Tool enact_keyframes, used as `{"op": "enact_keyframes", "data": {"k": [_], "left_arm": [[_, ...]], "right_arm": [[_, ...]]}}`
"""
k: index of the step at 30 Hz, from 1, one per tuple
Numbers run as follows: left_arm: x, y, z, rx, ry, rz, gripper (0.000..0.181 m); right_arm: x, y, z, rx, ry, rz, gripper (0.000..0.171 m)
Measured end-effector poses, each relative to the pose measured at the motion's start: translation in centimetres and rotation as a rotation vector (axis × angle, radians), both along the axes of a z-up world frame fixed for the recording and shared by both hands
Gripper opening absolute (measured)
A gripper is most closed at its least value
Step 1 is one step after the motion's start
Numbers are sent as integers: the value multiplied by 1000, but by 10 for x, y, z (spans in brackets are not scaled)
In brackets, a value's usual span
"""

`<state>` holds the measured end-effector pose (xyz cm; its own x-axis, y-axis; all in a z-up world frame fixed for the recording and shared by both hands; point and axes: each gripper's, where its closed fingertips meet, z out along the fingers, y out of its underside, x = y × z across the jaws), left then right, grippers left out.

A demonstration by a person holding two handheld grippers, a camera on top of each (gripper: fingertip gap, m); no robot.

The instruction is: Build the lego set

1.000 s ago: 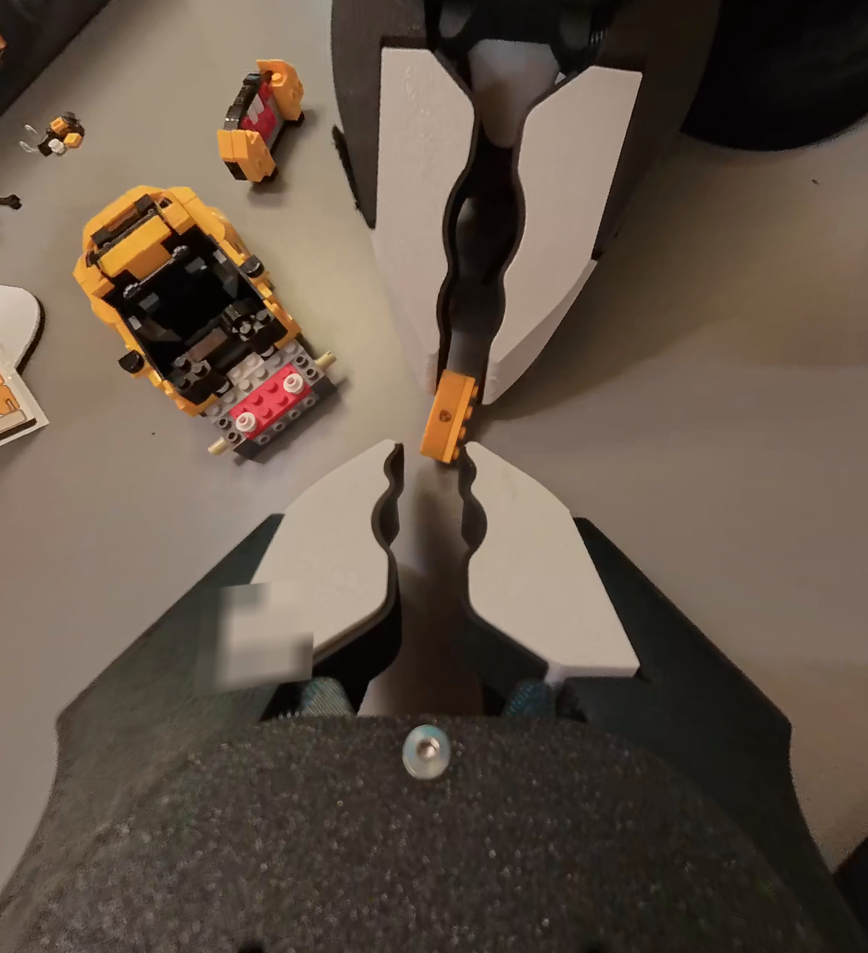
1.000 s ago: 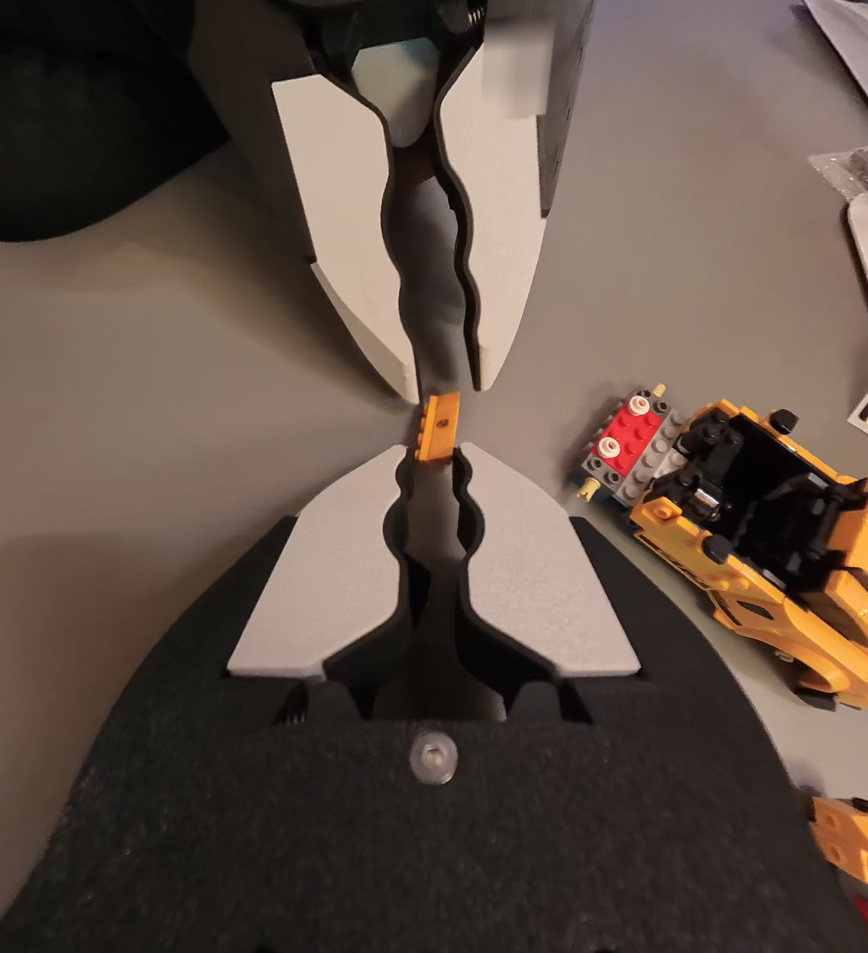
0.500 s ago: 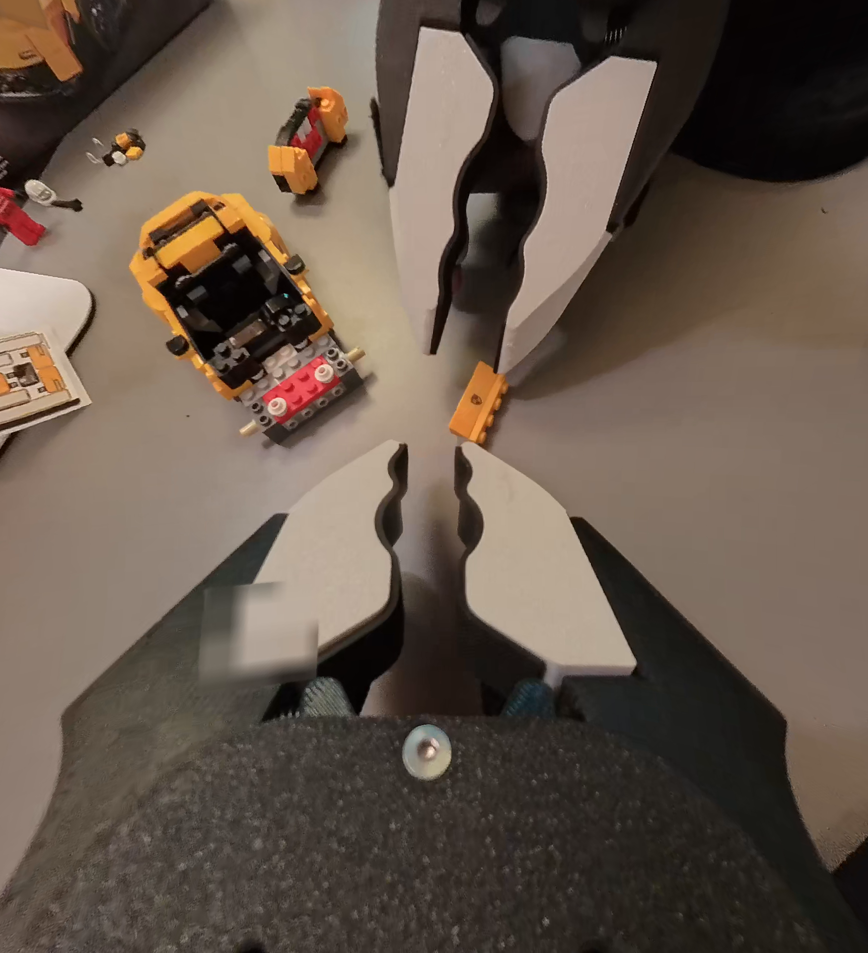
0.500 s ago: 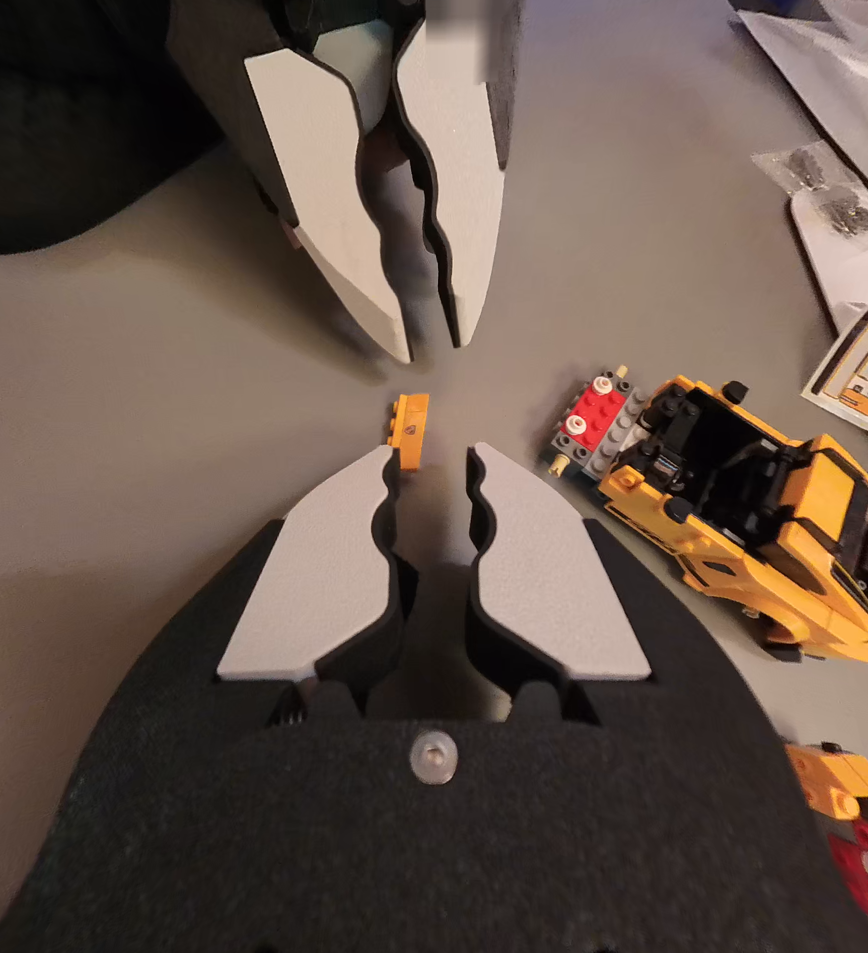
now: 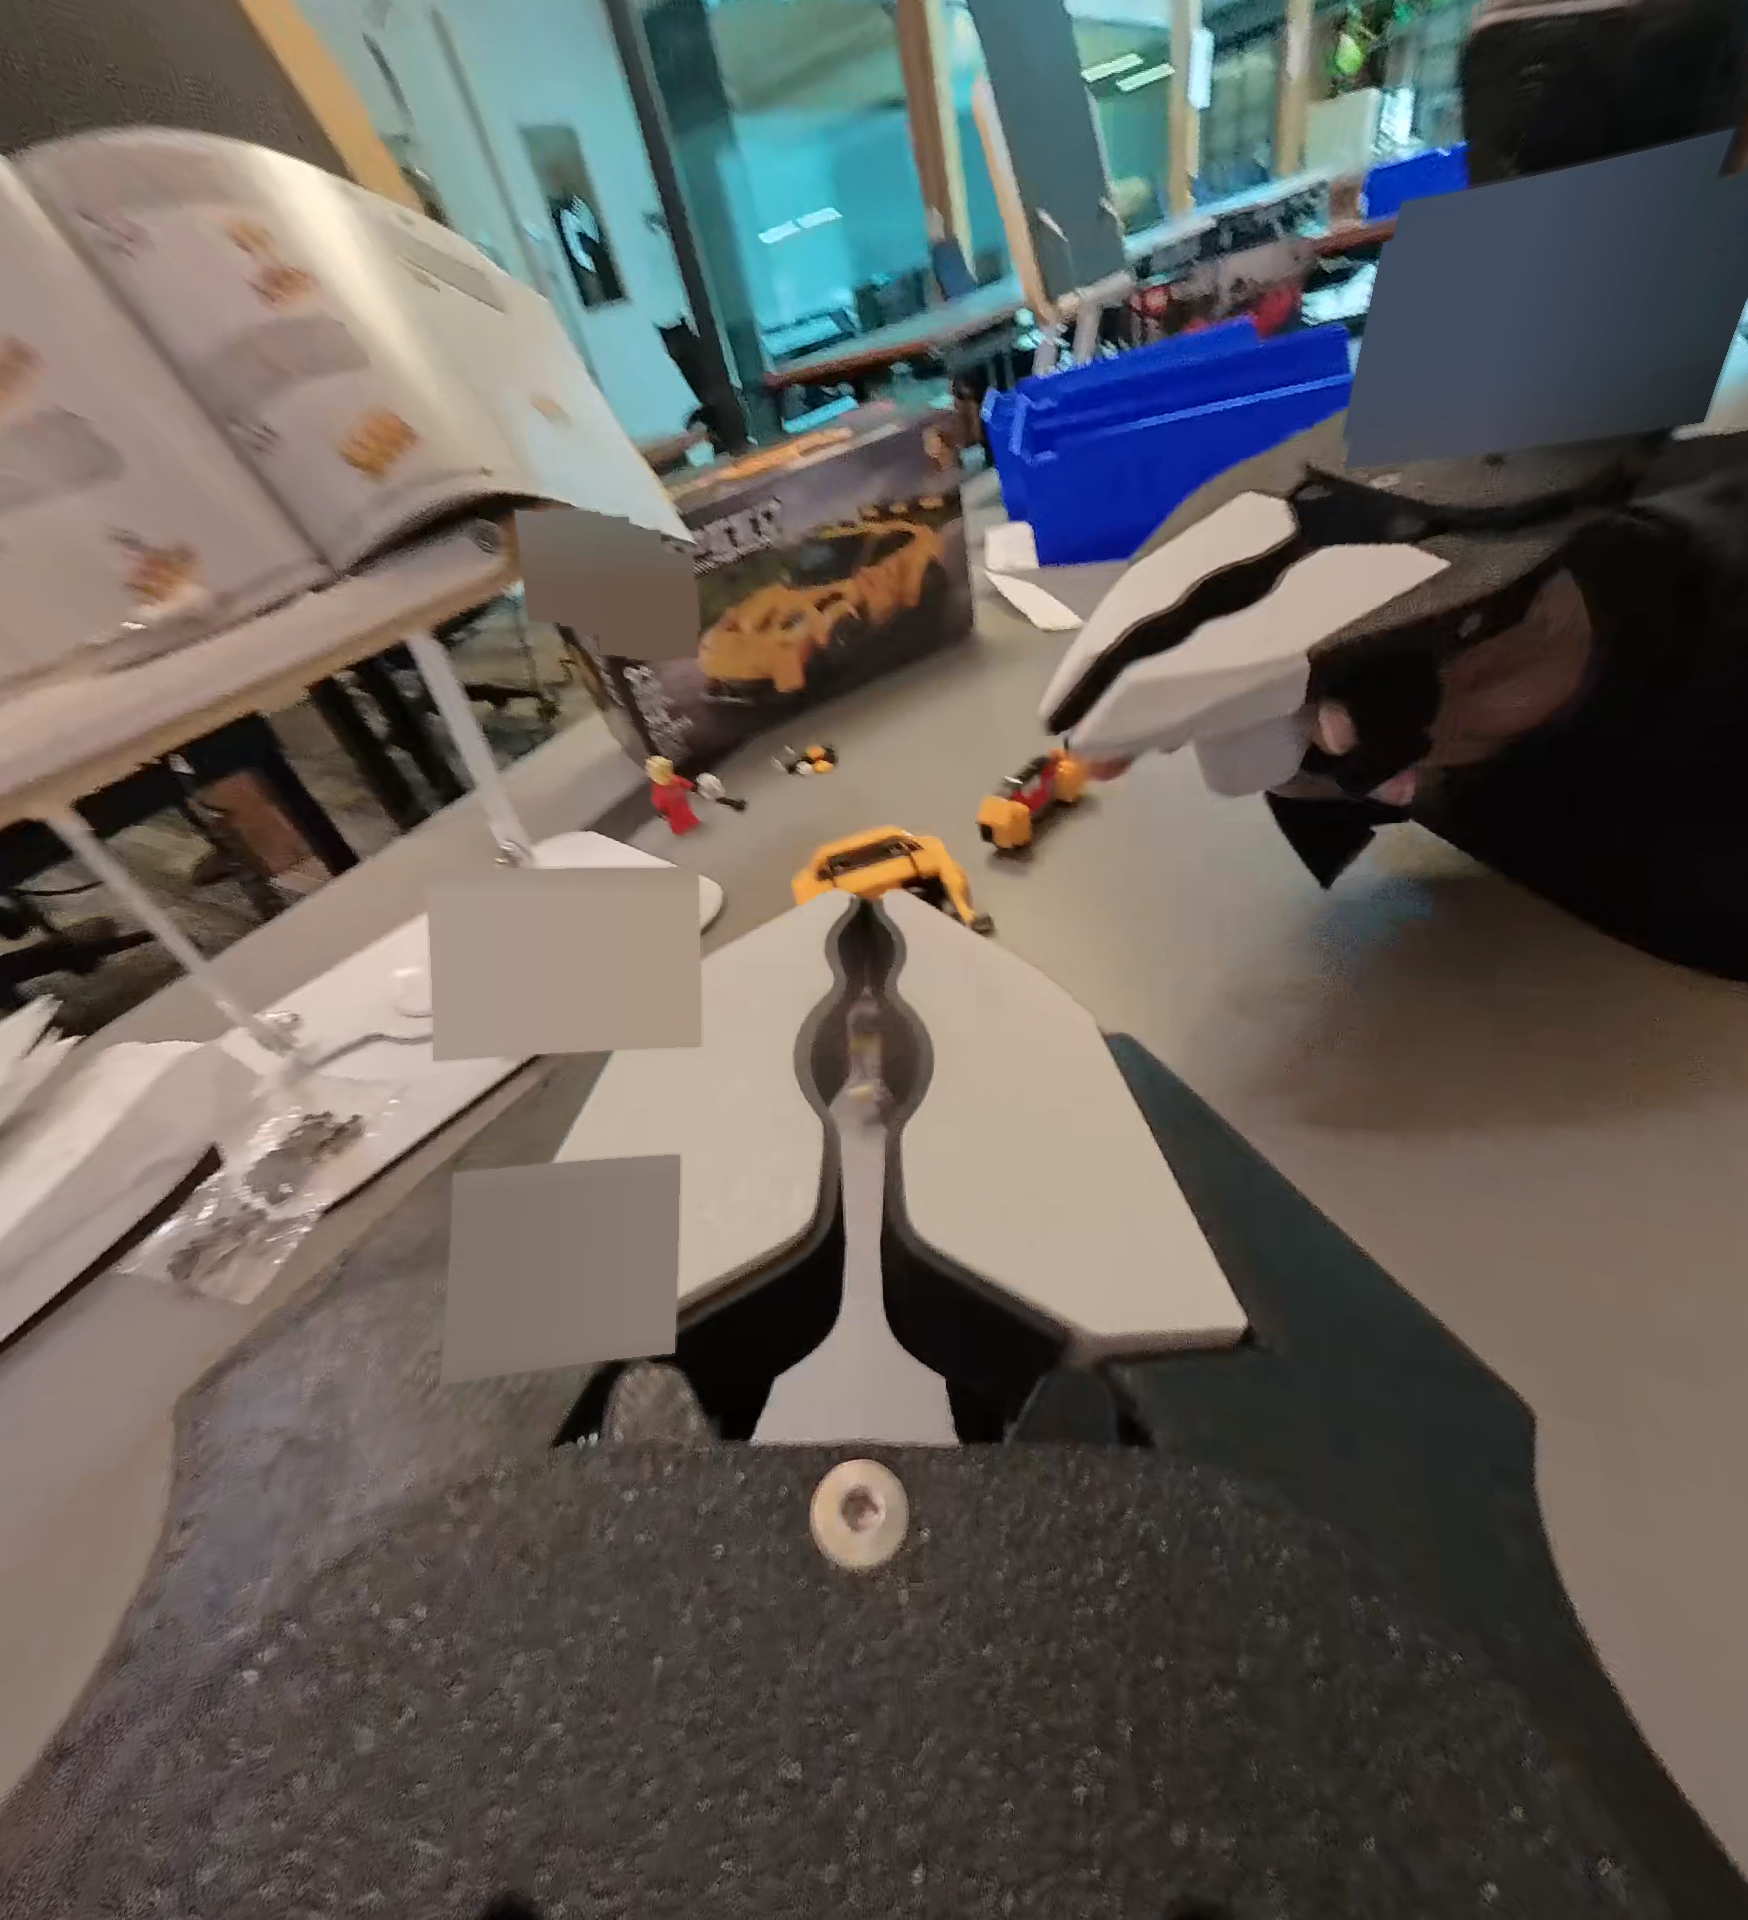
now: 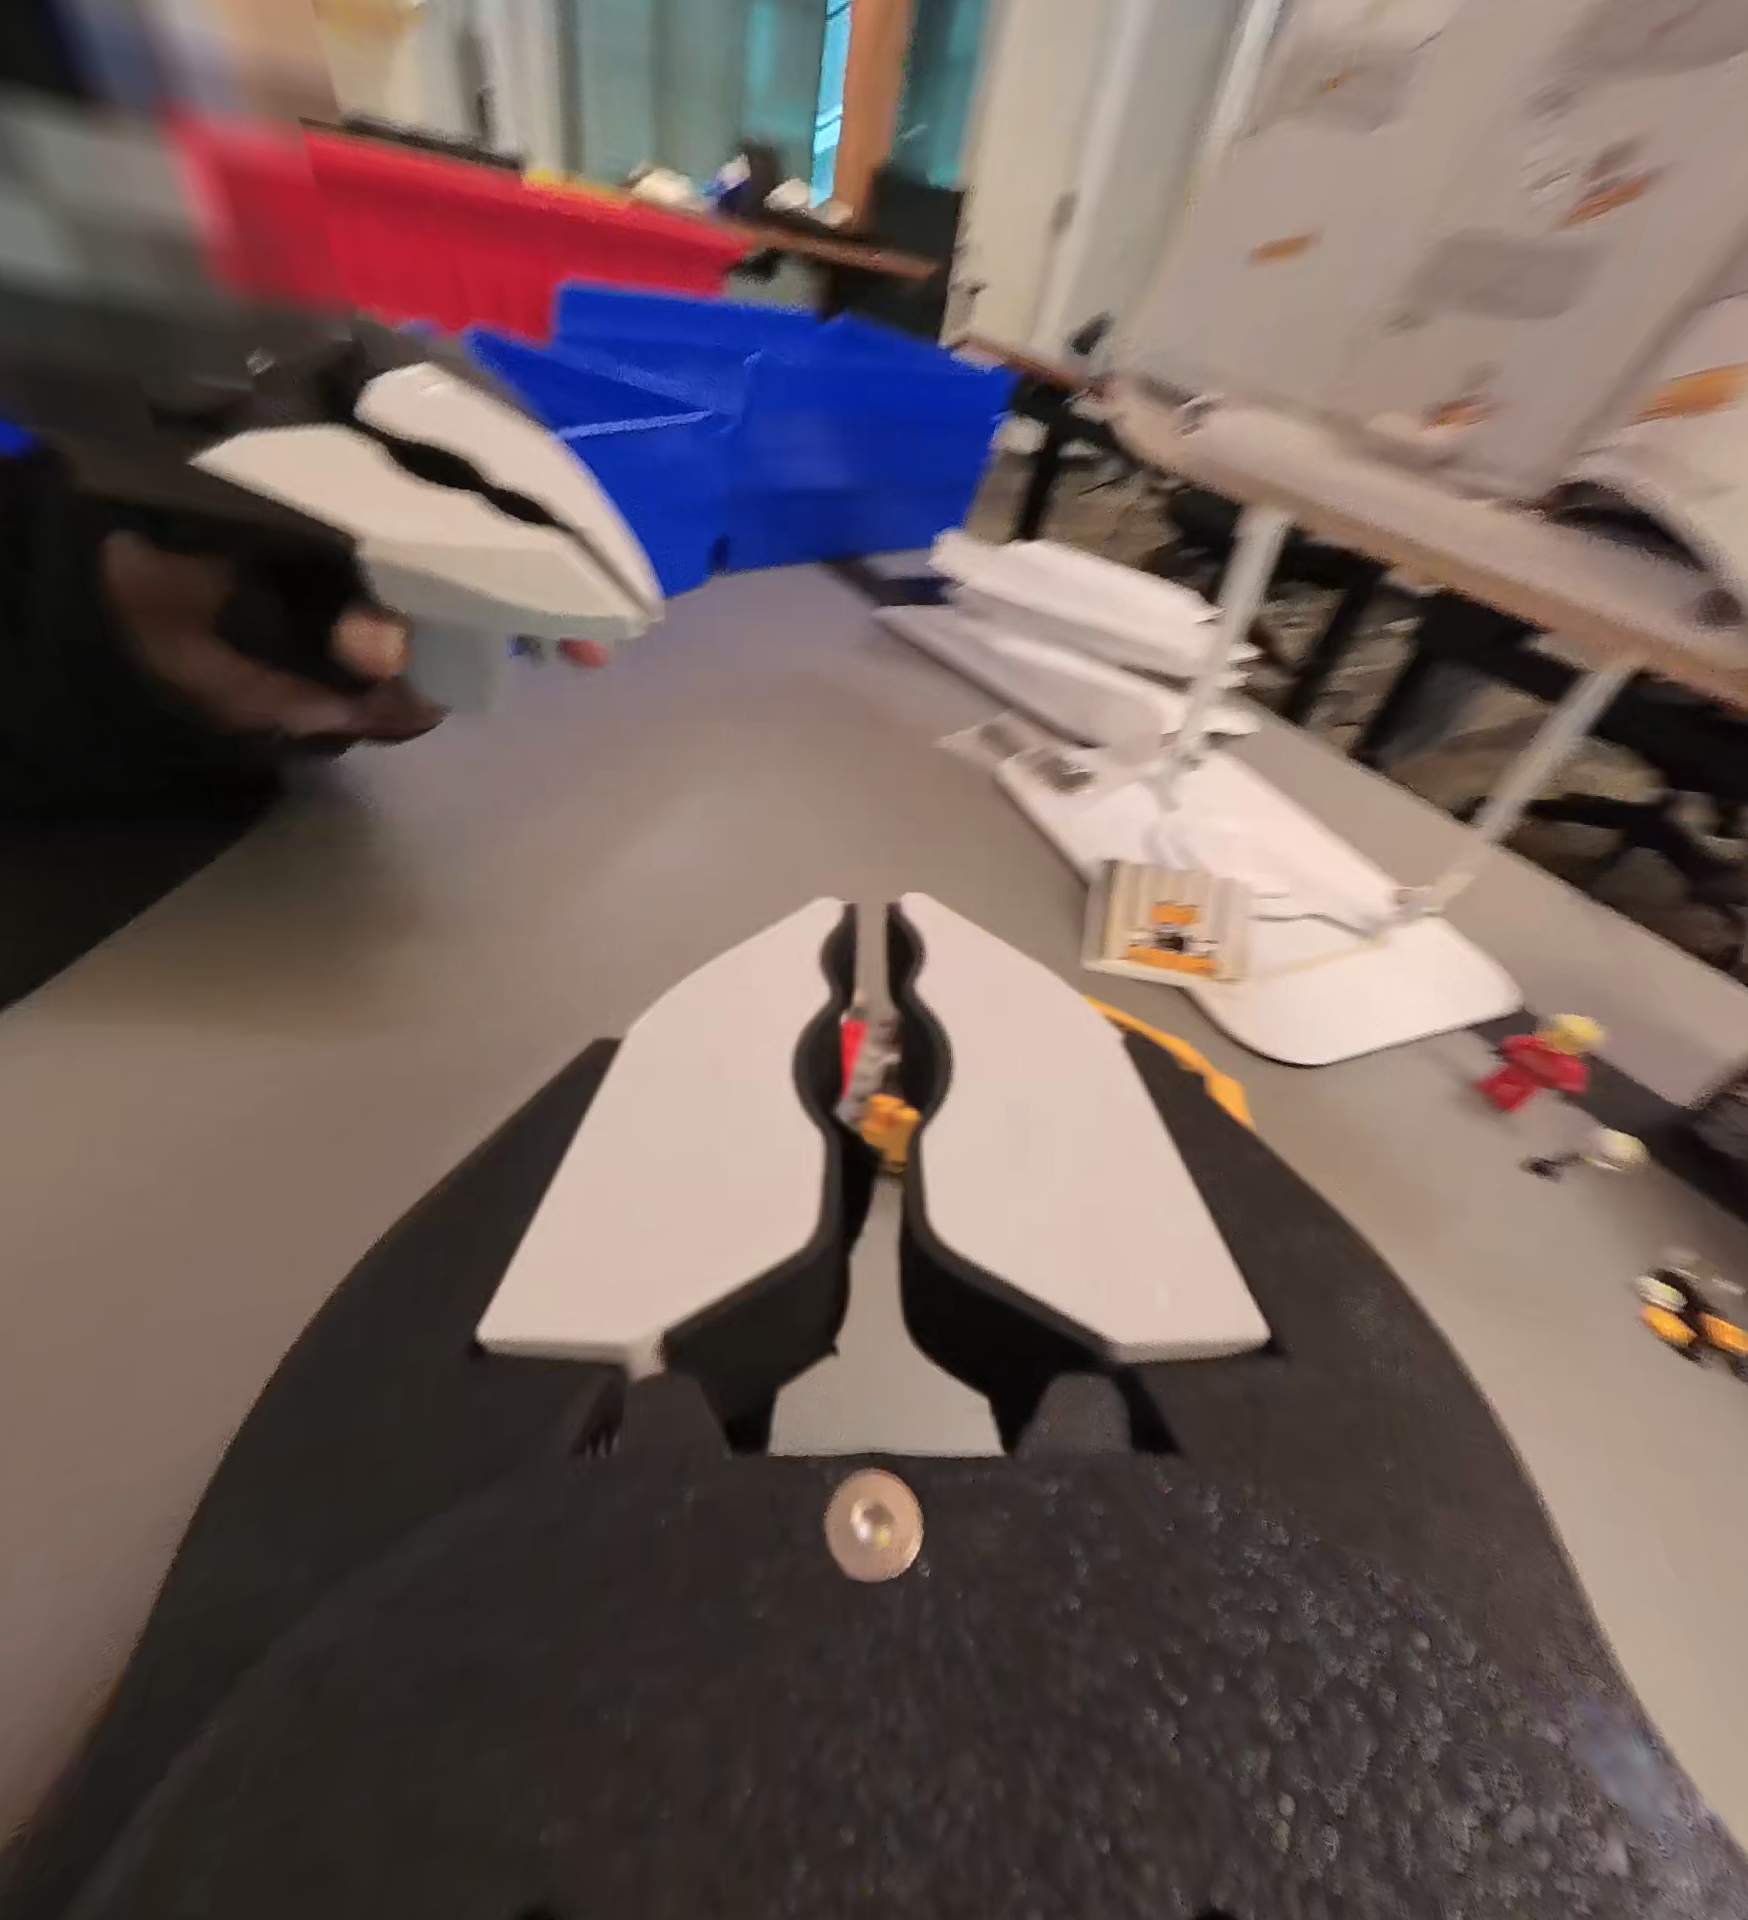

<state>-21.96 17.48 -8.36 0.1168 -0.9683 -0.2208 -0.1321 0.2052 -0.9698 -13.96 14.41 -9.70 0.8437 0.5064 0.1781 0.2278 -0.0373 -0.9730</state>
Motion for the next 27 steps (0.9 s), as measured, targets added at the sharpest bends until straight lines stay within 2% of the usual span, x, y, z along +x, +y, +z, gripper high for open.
{"op": "enact_keyframes", "data": {"k": [1, 5, 9, 13, 17, 22, 27], "left_arm": [[-3, 2, 4, 5, -21, 23, 0], [-12, 9, 16, 8, -91, 88, 0], [-15, 14, 20, 16, -116, 126, 0], [-14, 16, 15, 30, -96, 141, 0], [-17, 24, 10, 60, -71, 168, 0], [-20, 31, 6, 86, -45, 192, 0], [-20, 30, 6, 91, -42, 190, 0]], "right_arm": [[11, 2, 9, 36, 26, -66, 0], [55, 8, 30, 117, 118, -306, 0], [102, 38, 69, 216, 88, -496, 0], [142, 87, 122, 283, 83, -580, 0], [162, 135, 148, 263, 106, -611, 1], [178, 174, 152, 194, 134, -647, 1], [189, 187, 145, 158, 108, -676, 0]]}}
